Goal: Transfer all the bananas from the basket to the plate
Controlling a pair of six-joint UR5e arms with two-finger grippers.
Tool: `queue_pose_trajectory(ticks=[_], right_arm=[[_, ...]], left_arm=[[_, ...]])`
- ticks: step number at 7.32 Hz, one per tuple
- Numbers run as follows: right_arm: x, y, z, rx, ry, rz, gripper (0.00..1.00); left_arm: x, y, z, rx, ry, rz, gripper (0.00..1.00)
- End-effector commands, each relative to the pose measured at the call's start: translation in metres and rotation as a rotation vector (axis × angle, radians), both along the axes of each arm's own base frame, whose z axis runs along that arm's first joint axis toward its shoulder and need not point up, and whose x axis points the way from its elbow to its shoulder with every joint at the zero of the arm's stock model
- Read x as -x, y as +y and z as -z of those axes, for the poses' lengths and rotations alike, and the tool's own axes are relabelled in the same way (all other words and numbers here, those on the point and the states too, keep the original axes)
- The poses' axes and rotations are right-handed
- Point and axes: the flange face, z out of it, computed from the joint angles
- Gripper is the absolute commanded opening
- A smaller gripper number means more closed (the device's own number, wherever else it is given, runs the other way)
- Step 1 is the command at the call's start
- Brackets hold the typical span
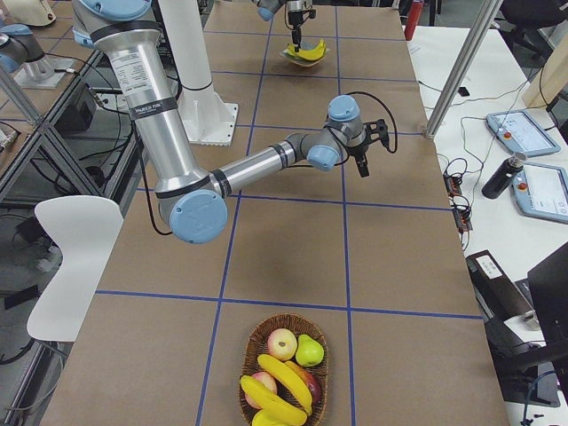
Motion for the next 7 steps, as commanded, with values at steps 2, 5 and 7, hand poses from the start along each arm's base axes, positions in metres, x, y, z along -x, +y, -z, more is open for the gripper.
queue_pose_trajectory(ticks=[2,5,7], right_arm=[[-0.012,-0.002,-0.010,0.010,0.010,-0.010,1.00],[-0.045,0.004,-0.053,-0.005,0.076,0.015,1.00],[-0.109,0.020,-0.114,-0.021,0.146,0.063,1.00]], left_arm=[[0.005,-0.002,-0.002,-0.052,-0.014,-0.001,1.00],[0.058,-0.035,0.028,-0.048,0.080,0.019,1.00],[0.053,-0.059,0.057,-0.095,0.116,0.025,1.00]])
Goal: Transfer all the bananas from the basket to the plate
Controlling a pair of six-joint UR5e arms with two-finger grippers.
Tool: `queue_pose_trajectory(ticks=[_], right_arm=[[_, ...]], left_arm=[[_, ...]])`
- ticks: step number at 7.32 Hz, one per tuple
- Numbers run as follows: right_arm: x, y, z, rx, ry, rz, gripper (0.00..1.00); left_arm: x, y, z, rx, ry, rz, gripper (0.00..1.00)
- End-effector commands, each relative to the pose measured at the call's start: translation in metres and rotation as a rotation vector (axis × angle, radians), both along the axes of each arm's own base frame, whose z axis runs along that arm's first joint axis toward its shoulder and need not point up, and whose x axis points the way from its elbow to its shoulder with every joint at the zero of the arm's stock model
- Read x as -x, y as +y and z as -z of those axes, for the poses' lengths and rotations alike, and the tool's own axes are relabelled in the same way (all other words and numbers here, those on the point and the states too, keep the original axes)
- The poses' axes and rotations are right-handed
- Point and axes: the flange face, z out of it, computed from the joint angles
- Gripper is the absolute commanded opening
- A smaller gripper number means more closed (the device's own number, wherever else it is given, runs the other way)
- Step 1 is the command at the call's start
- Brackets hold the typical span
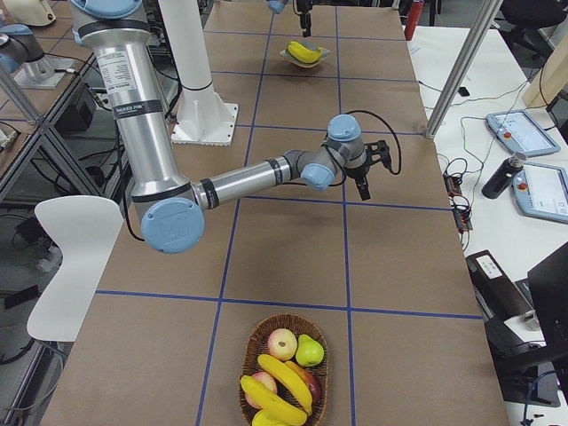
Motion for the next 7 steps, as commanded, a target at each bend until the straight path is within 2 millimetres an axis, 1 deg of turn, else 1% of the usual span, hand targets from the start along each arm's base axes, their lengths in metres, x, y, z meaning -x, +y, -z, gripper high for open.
queue_pose_trajectory(ticks=[1,2,3,4,5,6,7], right_arm=[[-0.082,0.030,-0.078,-0.021,0.088,0.071,1.00],[-0.128,0.055,-0.119,-0.028,0.125,0.105,1.00],[-0.179,0.085,-0.156,-0.042,0.150,0.134,1.00],[-0.236,0.109,-0.197,-0.049,0.164,0.137,1.00],[-0.293,0.132,-0.246,-0.056,0.134,0.140,1.00],[-0.343,0.165,-0.295,-0.055,0.105,0.117,1.00],[-0.370,0.196,-0.332,-0.030,0.090,0.084,1.00]], left_arm=[[-0.006,-0.021,0.020,-0.032,0.024,0.004,1.00],[-0.008,-0.025,0.021,-0.036,0.025,0.005,1.00],[-0.009,-0.027,0.023,-0.039,0.028,0.005,1.00],[-0.012,-0.031,0.022,-0.039,0.026,0.006,1.00],[-0.015,-0.037,0.024,-0.042,0.028,0.007,1.00],[-0.017,-0.040,0.026,-0.046,0.030,0.006,1.00],[-0.017,-0.041,0.028,-0.050,0.032,0.006,1.00]])
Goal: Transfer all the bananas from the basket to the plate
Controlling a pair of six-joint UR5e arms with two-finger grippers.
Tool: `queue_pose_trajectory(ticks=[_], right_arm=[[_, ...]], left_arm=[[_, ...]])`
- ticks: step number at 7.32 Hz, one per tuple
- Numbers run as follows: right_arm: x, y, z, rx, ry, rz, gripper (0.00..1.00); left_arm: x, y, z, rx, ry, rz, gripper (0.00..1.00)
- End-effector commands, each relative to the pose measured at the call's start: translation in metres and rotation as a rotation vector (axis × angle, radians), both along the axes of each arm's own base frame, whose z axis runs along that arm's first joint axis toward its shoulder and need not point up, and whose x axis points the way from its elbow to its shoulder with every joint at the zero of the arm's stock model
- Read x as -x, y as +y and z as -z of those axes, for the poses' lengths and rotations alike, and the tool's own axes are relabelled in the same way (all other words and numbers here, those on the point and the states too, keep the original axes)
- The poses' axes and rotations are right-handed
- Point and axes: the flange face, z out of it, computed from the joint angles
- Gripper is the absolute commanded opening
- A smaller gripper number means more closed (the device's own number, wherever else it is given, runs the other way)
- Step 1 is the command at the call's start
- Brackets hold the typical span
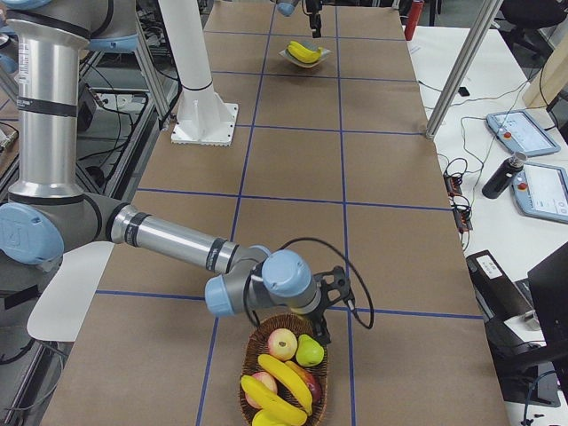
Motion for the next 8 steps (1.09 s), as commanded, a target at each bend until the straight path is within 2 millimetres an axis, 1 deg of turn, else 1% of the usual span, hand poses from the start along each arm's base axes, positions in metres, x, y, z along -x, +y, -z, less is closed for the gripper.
queue_pose_trajectory(ticks=[1,2,3,4,5,6,7,8], right_arm=[[-0.048,0.077,-0.085,0.070,-0.039,-0.064,1.00],[-0.048,0.106,-0.108,0.151,-0.065,-0.112,1.00],[-0.045,0.116,-0.114,0.267,-0.111,-0.212,1.00],[-0.047,0.113,-0.112,0.315,-0.127,-0.263,1.00],[-0.048,0.116,-0.118,0.334,-0.099,-0.274,1.00],[-0.049,0.116,-0.120,0.368,-0.098,-0.305,1.00],[-0.051,0.114,-0.118,0.423,-0.110,-0.372,0.99],[-0.051,0.112,-0.116,0.432,-0.118,-0.413,0.99]], left_arm=[[-0.002,-0.003,0.004,-0.009,0.004,0.002,1.00],[-0.003,-0.005,0.007,-0.016,0.008,0.002,1.00],[-0.003,-0.006,0.009,-0.018,0.010,0.002,1.00],[-0.003,-0.006,0.010,-0.020,0.011,0.002,1.00],[-0.003,-0.006,0.010,-0.020,0.011,0.002,1.00],[-0.003,-0.005,0.010,-0.021,0.011,0.002,1.00],[-0.003,-0.005,0.011,-0.024,0.013,0.002,1.00],[-0.003,-0.005,0.012,-0.026,0.014,0.002,1.00]])
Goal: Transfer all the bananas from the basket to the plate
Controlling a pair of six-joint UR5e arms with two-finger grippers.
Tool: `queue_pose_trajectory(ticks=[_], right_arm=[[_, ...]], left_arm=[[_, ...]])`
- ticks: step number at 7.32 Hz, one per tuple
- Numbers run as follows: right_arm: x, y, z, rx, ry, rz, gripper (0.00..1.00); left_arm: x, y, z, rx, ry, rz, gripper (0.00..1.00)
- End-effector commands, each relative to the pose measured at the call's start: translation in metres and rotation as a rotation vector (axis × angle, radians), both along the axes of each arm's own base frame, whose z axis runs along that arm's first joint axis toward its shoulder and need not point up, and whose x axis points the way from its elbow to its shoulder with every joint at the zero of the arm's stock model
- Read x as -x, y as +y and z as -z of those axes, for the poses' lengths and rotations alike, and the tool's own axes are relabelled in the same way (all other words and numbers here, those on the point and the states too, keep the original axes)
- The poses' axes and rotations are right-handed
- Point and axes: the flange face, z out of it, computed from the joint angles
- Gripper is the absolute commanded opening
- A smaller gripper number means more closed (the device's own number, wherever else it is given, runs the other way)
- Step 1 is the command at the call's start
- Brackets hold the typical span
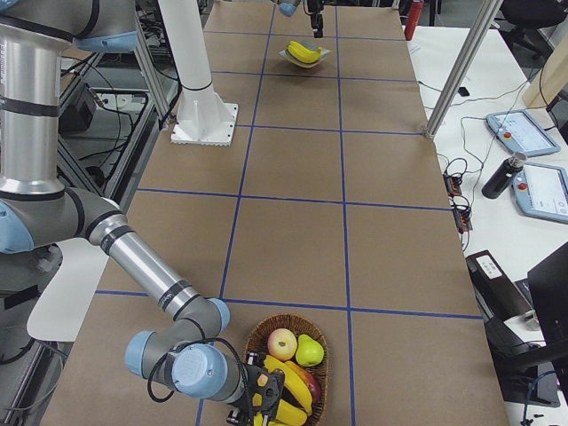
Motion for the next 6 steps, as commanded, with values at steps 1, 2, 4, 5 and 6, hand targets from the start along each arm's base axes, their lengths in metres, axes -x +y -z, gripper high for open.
queue_pose_trajectory(ticks=[1,2,4,5,6], right_arm=[[-0.001,-0.005,0.005,0.070,-0.022,-0.118,0.98],[0.001,-0.006,0.004,0.109,-0.043,-0.157,0.97],[0.010,-0.013,0.006,0.133,-0.049,-0.171,0.97],[0.014,-0.016,0.005,0.147,-0.022,-0.185,0.97],[0.020,-0.020,0.001,0.135,0.031,-0.173,0.97]], left_arm=[[0.001,0.000,0.000,-0.002,0.001,0.002,1.00],[0.001,0.000,0.000,-0.002,0.001,0.002,1.00],[0.001,0.000,0.003,-0.006,0.003,0.002,1.00],[0.001,0.001,0.003,-0.007,0.004,0.002,1.00],[0.002,0.001,0.004,-0.008,0.005,0.003,1.00]])
